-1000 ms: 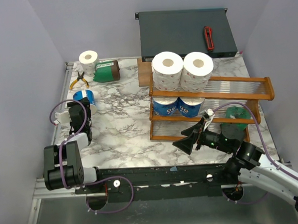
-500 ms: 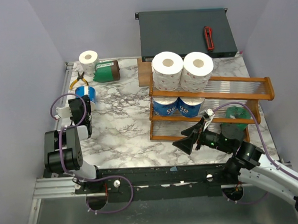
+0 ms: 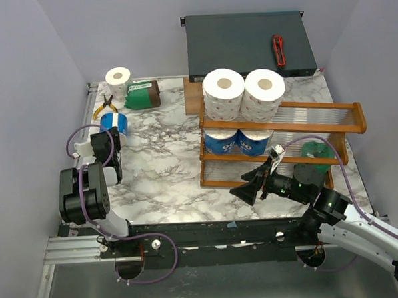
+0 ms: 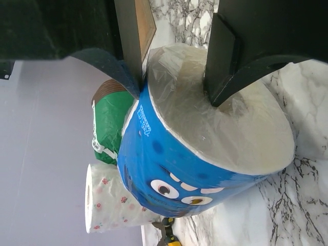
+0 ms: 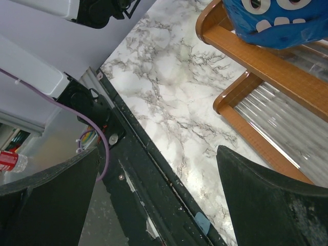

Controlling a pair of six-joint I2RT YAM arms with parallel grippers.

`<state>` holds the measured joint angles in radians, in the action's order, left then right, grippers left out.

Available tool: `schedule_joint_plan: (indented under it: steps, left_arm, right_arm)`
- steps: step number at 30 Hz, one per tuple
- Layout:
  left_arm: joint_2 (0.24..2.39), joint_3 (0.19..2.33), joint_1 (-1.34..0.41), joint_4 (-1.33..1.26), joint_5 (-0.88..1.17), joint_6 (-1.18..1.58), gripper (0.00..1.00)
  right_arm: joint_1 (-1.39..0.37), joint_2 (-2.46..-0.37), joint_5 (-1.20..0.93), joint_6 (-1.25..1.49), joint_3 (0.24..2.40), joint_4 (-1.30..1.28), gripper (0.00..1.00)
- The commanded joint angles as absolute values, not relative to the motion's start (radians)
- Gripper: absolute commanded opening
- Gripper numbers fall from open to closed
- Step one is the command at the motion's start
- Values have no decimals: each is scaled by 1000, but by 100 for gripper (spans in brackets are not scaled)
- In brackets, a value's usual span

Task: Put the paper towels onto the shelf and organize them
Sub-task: Pick up the paper towel from the corner of the board.

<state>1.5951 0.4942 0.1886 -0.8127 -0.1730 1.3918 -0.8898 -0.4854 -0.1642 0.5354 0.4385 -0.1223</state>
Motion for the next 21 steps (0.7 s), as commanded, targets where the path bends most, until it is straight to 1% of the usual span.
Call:
schedule_joint_plan:
  steps: [1,6,10,16,21]
  left_arm:
    - [1521,455,201,-879,-150,1388,13]
    - [1360,412,205,-794,-121,1393,7]
    - [1147,452,205,-492,-66,1314,0]
    - [851,544,184,-60,64,1132,0]
    - [674,647,156,211,191,934,0]
  right_arm:
    - [-891,-485,-150,549,434,-129,99]
    - [-892,-481,-158,544,435,-121,99]
    - [-891,-476,-172,537,439,-115,99]
    - [-892,-472,-200,530,444,-88,99]
    - [-892,-485,-219,525,476,-90,99]
